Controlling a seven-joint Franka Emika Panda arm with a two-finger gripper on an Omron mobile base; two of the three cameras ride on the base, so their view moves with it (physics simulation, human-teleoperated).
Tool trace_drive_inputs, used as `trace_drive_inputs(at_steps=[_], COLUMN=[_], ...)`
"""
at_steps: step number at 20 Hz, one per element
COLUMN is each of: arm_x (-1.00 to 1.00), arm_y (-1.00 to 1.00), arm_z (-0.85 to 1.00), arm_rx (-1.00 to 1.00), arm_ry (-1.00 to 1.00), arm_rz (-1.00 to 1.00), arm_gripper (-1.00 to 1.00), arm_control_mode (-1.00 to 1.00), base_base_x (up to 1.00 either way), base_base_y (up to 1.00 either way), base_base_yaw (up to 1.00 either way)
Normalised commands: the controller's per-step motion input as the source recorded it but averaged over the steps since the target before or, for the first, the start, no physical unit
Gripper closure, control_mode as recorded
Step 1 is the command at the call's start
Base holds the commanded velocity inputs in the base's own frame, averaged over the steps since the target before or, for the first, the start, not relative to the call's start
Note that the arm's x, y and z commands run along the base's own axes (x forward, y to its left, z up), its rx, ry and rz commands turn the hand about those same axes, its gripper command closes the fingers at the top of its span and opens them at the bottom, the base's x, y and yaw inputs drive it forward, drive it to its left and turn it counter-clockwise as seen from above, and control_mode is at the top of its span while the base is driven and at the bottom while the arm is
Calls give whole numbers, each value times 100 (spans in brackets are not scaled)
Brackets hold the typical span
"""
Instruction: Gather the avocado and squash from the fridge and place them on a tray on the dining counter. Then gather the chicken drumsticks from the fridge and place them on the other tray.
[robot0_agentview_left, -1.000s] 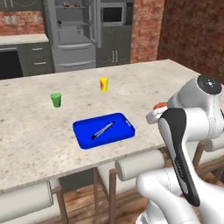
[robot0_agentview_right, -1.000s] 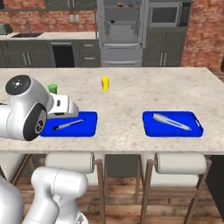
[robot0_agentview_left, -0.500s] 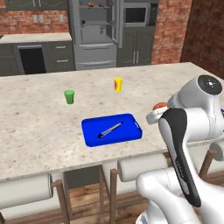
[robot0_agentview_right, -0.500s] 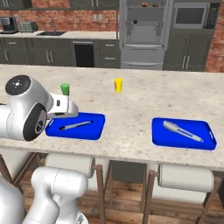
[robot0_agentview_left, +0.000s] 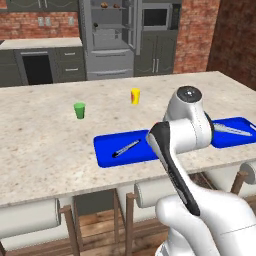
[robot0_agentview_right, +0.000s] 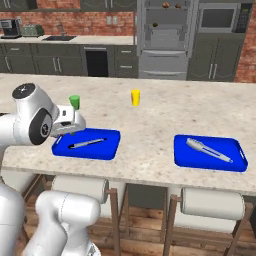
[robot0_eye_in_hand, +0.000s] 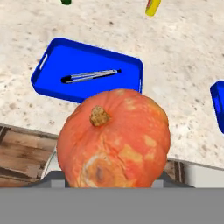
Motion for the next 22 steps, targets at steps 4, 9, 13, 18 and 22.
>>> trace_drive_inputs(at_steps=[4, 9, 13, 18, 22], arm_x=[82, 68, 68, 57, 51], arm_y=[80, 64, 41, 7, 0], arm_z=[-74, -74, -46, -18, -26], arm_rx=[-15, -12, -2, 4, 6], arm_ry=[22, 14, 8, 0, 0], arm_rz=[0, 0, 2, 7, 8], arm_gripper=[100, 100, 100, 100, 100], arm_control_mode=[-100, -100, -100, -100, -100], base_base_x=[0, 0, 0, 0, 0], base_base_y=[0, 0, 0, 0, 0], base_base_yaw=[0, 0, 0, 0, 0])
